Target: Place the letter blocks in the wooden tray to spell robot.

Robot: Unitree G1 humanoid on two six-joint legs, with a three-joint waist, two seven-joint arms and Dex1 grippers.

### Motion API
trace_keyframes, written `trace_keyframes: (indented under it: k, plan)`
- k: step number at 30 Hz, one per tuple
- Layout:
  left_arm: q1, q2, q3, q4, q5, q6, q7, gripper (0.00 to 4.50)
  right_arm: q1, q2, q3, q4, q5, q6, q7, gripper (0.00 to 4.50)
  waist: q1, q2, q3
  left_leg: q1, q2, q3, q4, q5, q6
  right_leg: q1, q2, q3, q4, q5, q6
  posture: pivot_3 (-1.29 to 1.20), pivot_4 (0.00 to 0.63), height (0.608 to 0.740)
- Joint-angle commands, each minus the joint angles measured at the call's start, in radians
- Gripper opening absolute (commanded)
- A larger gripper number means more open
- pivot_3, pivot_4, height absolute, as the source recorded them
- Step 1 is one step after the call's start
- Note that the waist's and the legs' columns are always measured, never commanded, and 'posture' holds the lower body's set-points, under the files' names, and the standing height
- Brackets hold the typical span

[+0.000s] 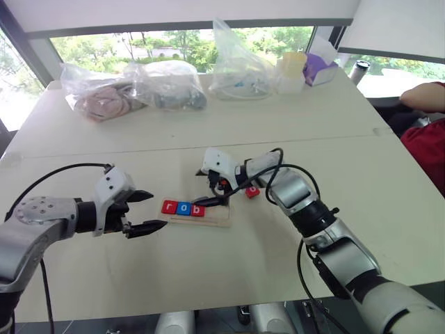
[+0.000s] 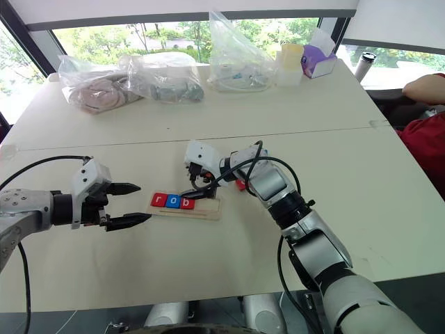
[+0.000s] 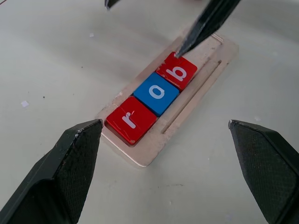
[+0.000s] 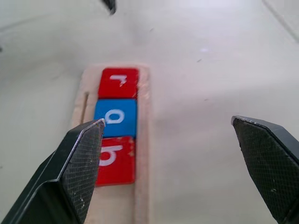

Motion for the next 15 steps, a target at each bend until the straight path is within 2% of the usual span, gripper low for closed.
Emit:
trace_keyframes:
  k: [1,7,11,15]
  plan:
    - [-0.01,0.003,0.011,-0.009,0.004,-0.013,0.002,4.5,-0.006,-0.022,-0.056,-0.048,-0.002,-0.016,-0.055,4.44,0.0,0.0,0.0,0.0,0.0,0.0,0.0,0.0,0.0,0.0,0.0,0.0,0.0,0.0,0.0,0.0,0.15,0.74]
    - [-0.043,-0.044,-0.008,-0.024,0.006,-0.033,0.042,4.5,0.101,-0.14,-0.132,-0.177,-0.063,0.033,-0.216,4.44,0.007,0.0,0.0,-0.001,-0.001,0.0,0.0,0.0,0.0,0.0,-0.001,0.0,-0.001,0.0,0.0,0.0,0.15,0.74]
    - [-0.119,-0.136,-0.012,-0.071,-0.084,0.022,0.086,4.5,0.256,-0.128,-0.262,-0.456,-0.025,0.325,-0.36,4.44,0.008,0.0,0.0,-0.001,-0.001,0.0,0.0,0.0,0.0,0.0,-0.001,0.001,0.0,0.0,0.0,0.0,0.15,0.74]
    - [-0.176,-0.168,-0.032,-0.072,-0.118,0.051,0.096,4.5,0.381,-0.056,-0.332,-0.754,-0.012,0.647,-0.488,4.44,-0.002,0.0,0.0,0.0,0.0,-0.001,0.0,0.0,0.0,0.0,0.0,0.002,0.001,0.0,0.0,0.0,0.15,0.74]
